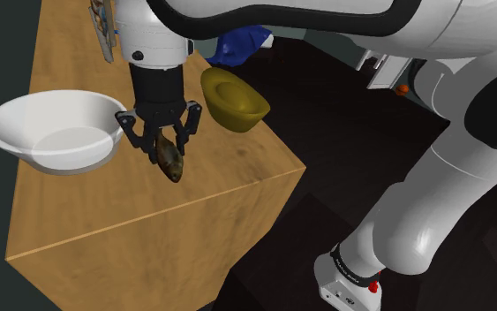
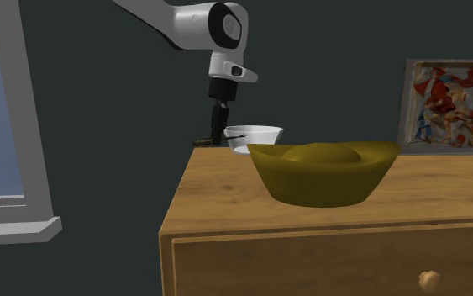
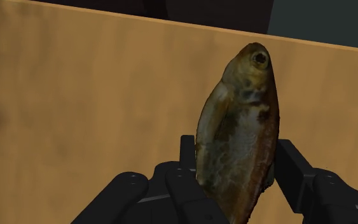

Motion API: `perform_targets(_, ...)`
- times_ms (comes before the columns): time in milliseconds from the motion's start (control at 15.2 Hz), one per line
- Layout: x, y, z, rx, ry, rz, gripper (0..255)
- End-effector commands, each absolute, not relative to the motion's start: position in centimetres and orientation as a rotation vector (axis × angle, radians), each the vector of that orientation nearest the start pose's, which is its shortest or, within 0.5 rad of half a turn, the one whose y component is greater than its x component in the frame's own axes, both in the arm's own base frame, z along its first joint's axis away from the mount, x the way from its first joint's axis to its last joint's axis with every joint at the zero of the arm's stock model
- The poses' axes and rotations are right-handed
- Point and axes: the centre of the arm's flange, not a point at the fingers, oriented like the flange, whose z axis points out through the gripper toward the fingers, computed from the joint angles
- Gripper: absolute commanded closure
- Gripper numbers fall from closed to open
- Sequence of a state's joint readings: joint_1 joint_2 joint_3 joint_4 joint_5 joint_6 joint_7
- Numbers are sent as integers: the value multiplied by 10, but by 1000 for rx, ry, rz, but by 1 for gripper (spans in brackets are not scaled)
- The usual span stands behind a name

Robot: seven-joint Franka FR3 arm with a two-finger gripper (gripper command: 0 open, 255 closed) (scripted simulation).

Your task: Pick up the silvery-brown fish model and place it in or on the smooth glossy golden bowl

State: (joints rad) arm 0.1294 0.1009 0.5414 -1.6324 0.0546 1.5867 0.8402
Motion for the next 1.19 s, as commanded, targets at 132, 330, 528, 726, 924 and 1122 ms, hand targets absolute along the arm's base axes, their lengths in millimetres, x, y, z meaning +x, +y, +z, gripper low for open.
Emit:
perform_targets(132,453,352,570,-3132,271,267,255)
perform_targets(330,453,352,585,-3132,271,267,255)
perform_targets(528,453,352,601,-3132,271,267,255)
perform_targets(726,453,352,617,-3132,271,267,255)
perform_targets(924,453,352,633,-3132,271,267,255)
perform_targets(1122,453,352,649,-3132,271,267,255)
